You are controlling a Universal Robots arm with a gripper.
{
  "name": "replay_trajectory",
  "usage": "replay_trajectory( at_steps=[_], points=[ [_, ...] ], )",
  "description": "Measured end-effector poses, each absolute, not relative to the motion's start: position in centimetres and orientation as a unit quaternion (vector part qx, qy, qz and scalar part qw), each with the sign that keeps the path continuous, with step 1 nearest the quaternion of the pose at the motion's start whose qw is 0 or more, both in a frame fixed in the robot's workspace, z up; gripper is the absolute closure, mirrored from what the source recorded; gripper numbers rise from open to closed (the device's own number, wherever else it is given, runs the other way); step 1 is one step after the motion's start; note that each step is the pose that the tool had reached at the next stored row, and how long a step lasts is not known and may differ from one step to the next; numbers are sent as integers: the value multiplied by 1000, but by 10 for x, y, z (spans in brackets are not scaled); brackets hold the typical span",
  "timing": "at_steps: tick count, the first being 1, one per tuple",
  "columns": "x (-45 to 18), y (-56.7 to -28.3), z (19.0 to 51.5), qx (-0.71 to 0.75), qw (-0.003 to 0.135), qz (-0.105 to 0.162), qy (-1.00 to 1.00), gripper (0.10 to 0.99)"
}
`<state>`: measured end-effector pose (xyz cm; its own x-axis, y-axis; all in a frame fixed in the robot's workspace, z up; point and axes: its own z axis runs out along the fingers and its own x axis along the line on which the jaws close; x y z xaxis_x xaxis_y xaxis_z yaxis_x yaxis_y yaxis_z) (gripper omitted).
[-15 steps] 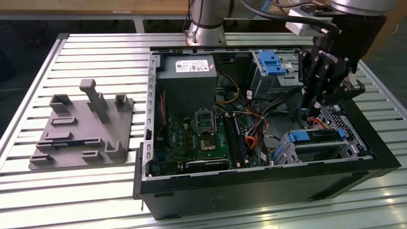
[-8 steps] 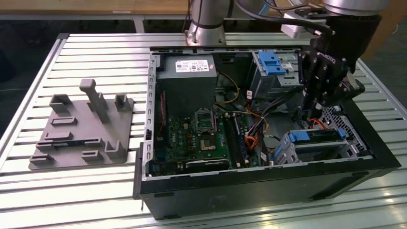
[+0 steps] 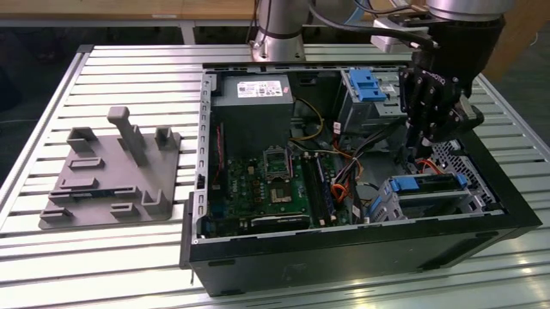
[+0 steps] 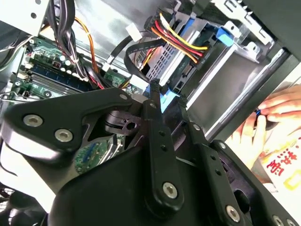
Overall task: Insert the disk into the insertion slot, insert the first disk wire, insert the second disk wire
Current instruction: 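Insert the second disk wire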
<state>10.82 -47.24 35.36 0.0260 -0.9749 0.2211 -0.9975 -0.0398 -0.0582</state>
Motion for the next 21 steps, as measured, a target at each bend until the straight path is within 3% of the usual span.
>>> replay_trajectory(
  at_steps=[21],
  points=[
    [108,-470,349,702,65,106,-701,784]
  ],
)
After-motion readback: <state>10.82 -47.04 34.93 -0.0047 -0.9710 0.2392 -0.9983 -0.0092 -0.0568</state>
